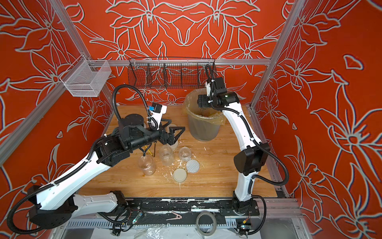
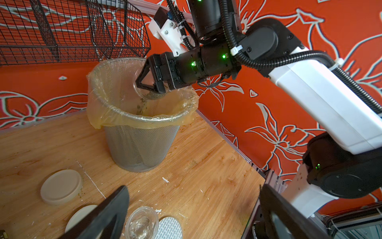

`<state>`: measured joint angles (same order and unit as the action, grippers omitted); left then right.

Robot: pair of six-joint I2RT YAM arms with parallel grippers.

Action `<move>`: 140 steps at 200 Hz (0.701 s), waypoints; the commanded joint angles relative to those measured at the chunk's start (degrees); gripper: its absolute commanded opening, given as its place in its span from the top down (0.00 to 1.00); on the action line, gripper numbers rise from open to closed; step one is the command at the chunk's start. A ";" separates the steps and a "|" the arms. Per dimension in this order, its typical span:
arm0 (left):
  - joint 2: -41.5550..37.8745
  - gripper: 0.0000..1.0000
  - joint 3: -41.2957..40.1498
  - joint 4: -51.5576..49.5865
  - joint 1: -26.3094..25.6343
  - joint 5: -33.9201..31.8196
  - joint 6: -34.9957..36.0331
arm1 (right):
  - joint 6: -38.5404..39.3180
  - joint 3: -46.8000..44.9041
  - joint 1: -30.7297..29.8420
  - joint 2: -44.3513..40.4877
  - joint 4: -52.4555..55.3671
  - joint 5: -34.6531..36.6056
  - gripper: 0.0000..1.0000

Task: Empty moldy tea leaves from jars
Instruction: Pour the moldy tea leaves from the jar into the trash bin.

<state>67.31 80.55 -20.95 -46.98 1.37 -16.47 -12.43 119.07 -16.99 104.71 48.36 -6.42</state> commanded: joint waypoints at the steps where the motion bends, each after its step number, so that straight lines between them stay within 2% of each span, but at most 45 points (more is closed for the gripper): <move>1: 0.28 0.03 0.37 0.56 -0.30 0.48 0.25 | -0.75 -2.16 -0.23 -5.39 -5.59 0.87 0.81; 43: 0.58 0.03 0.39 0.73 -0.33 0.87 0.02 | -1.62 -6.11 -0.23 -9.40 -8.98 1.82 0.82; 64: 0.73 0.03 0.39 0.91 -0.32 1.16 -0.22 | -0.07 -2.99 -0.23 -7.20 -5.66 2.85 0.81; 97: 0.74 0.03 0.09 1.04 -0.38 1.05 -0.36 | 3.72 11.25 -0.69 2.83 7.46 3.03 0.81; 140: 0.96 0.03 -0.04 1.09 -0.39 1.37 -0.41 | 9.16 39.81 -1.81 19.96 28.29 10.55 0.81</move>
<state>67.96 80.55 -20.88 -47.00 2.04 -16.58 -7.49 146.67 -17.96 118.45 62.48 -1.50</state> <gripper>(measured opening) 0.975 0.837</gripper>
